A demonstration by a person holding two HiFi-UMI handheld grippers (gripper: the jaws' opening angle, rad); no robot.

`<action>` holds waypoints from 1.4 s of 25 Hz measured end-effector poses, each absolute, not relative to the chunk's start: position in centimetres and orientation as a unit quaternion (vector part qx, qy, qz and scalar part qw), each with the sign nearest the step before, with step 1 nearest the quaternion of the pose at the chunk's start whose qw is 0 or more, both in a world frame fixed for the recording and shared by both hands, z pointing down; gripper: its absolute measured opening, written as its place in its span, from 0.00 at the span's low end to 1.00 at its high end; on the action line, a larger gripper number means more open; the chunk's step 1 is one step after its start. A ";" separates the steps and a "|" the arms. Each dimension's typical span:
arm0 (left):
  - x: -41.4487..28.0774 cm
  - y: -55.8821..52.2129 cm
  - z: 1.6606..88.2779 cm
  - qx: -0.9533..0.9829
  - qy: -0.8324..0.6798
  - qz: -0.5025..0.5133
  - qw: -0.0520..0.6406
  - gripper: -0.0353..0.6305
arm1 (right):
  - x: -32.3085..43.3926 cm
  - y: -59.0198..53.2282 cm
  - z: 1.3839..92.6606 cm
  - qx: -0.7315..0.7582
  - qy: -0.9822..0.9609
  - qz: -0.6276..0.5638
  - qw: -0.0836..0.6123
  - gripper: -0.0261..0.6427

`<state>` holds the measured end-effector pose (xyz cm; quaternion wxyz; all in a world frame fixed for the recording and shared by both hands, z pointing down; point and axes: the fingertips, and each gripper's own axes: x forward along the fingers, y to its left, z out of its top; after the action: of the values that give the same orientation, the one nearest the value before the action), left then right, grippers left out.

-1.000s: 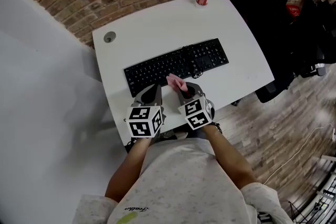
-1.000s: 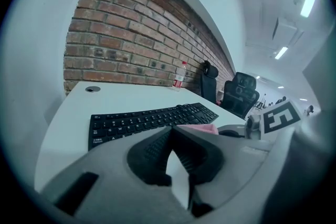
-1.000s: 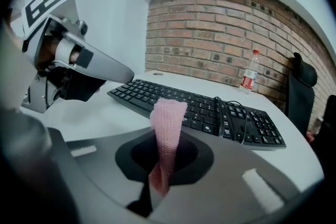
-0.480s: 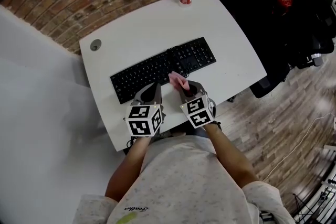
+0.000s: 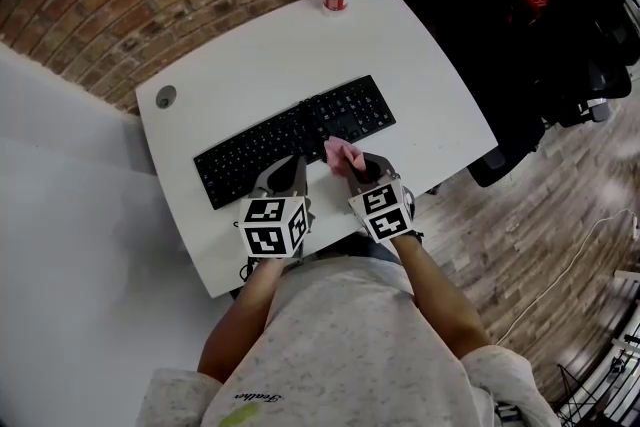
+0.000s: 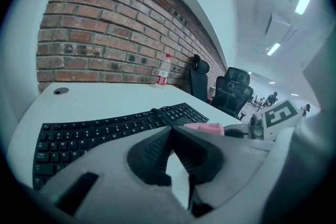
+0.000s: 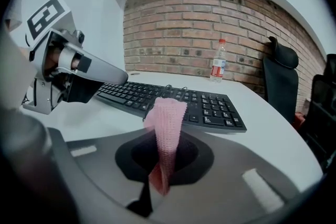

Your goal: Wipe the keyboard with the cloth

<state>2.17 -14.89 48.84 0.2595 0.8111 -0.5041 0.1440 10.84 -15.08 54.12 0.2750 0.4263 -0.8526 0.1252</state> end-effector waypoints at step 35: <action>7.3 -20.7 48.5 0.812 -0.508 0.133 0.253 0.04 | 28.0 -22.9 53.9 0.548 -0.776 0.177 0.257 0.08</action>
<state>7.27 -20.70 48.52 0.2529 0.8123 -0.5084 0.1328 28.04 -22.93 53.87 0.2567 0.5480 -0.7763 0.1767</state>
